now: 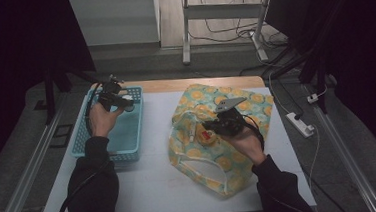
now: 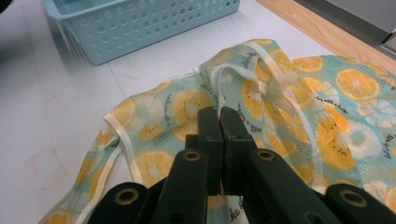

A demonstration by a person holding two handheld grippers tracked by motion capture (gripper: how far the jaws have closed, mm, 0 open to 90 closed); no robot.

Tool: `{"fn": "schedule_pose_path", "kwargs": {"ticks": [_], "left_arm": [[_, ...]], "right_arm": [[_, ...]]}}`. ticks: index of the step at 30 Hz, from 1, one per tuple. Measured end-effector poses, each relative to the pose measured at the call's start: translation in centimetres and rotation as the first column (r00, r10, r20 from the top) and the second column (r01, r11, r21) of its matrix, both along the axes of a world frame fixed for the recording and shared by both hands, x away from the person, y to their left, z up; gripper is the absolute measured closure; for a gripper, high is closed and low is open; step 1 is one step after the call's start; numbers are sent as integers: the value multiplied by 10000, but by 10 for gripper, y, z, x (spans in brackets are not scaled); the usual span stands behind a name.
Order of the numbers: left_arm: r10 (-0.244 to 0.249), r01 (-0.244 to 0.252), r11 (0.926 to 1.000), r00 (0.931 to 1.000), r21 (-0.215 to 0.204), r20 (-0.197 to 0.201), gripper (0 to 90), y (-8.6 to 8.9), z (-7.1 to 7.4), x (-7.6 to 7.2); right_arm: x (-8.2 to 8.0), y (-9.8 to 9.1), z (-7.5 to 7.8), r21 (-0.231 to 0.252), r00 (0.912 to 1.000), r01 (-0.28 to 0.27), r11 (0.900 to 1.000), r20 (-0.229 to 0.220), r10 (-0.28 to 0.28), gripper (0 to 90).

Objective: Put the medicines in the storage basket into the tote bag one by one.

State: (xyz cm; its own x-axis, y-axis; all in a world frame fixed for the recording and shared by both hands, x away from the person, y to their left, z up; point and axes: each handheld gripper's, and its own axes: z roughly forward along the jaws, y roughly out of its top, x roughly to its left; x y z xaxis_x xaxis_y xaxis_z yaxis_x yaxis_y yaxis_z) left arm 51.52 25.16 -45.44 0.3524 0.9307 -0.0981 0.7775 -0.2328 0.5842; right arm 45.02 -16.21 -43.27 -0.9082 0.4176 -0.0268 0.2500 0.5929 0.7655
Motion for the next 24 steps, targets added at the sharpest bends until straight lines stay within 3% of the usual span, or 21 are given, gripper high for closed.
{"fn": "schedule_pose_path", "kwargs": {"ticks": [12,24], "left_arm": [[-600,663,9955,9941,-675,906,501,-1,18,-36],[-1366,1592,9789,9760,-1278,1697,501,-16,23,-65]], "right_arm": [[0,1,-2,10,10000,65,10000,-58,-65,894],[0,2,-3,-5,10000,43,10000,-64,-43,894]]}}
